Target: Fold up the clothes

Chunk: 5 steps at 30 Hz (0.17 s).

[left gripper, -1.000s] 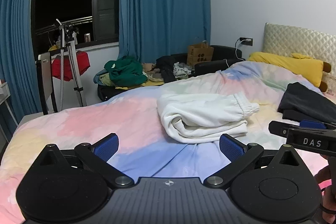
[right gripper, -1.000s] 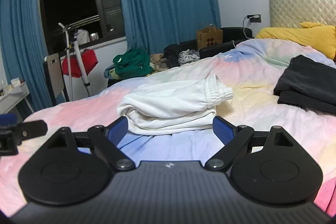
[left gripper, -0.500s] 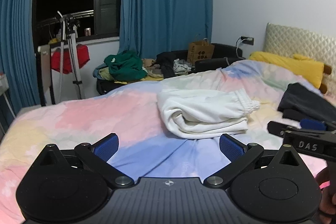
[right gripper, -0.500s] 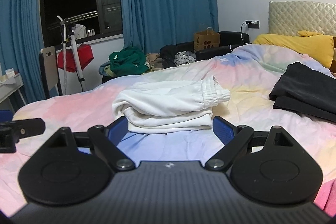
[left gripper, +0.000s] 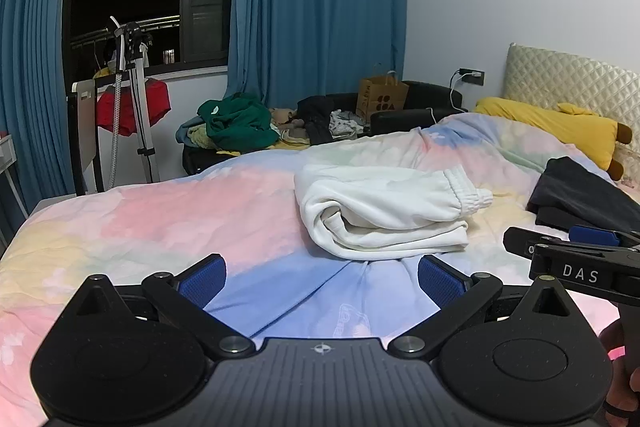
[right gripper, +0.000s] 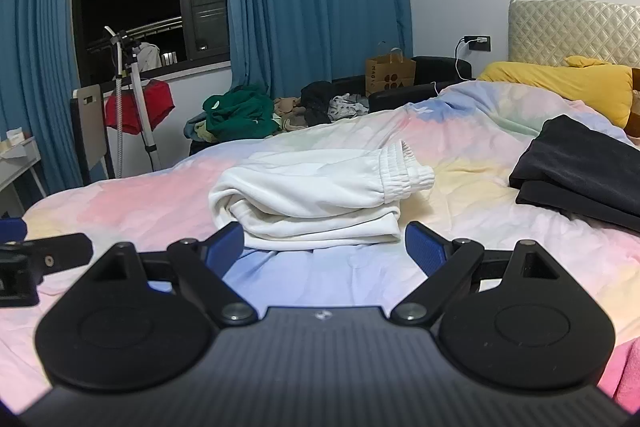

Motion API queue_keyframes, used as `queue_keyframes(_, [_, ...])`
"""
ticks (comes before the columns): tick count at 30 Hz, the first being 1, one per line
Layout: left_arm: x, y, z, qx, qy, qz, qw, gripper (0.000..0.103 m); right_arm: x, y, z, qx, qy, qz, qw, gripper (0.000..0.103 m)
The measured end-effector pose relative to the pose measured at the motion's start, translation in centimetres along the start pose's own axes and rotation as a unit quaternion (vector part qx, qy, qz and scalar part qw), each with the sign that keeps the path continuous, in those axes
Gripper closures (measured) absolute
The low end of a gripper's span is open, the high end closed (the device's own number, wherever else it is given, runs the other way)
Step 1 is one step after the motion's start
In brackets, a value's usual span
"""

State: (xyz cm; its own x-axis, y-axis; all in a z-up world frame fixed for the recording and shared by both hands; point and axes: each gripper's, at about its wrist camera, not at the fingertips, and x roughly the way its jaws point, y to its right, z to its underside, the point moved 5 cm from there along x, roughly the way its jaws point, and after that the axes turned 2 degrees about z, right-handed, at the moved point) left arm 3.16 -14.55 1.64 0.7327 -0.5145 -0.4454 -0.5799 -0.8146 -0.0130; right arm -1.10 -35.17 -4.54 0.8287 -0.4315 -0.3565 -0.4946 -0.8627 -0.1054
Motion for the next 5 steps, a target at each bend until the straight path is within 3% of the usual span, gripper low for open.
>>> queue_keyframes(5, [0.05,0.12,0.40,0.007,-0.005,-0.004,1.0000,0.000,0.05,0.20,-0.01,0.004,-0.002,-0.001,1.000,0.014])
